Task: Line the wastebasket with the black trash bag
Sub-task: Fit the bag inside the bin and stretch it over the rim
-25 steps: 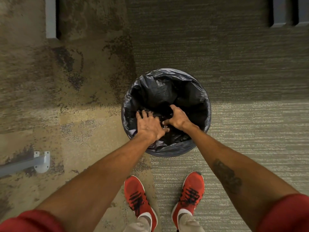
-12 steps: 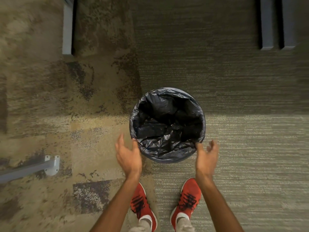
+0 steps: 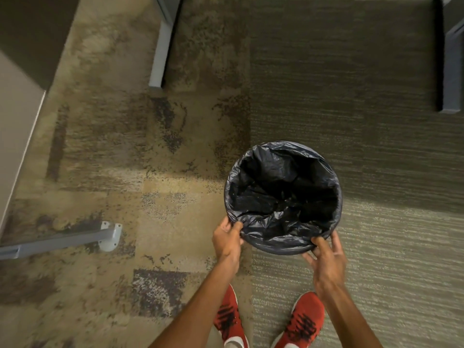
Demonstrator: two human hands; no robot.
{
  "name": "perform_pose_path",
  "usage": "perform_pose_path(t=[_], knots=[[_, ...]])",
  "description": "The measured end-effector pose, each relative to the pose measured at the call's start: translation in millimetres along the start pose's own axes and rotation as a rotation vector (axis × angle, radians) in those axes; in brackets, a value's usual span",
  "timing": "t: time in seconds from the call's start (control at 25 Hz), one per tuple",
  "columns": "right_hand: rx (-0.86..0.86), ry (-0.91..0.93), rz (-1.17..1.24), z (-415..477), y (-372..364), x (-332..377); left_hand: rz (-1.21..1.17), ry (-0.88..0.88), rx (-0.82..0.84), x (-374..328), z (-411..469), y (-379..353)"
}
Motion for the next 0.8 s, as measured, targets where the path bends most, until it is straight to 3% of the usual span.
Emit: perform_pose_path(t=[0.16,0.52,0.8], knots=[[0.100,0.030,-0.057,-15,-81,-2,-0.092,-0.081,-0.031,-33,34,53],[0.281,-0.027,-0.151,-23,-294,-45,-0.043,-0.145,-0.203,-95,151,187],[0.301,-0.078,-0.183,-14,-360,-83,-0.025,-0.141,-0.236,-100,208,236]])
Point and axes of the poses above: each hand's wrist, its own z-axis towards the middle knuckle, its own y-axis out of the back of the hand, x = y × z, the point moved 8 cm from there along z, towards the middle knuckle, and after that the axes turned 14 degrees about -y, right-handed, at the moved point
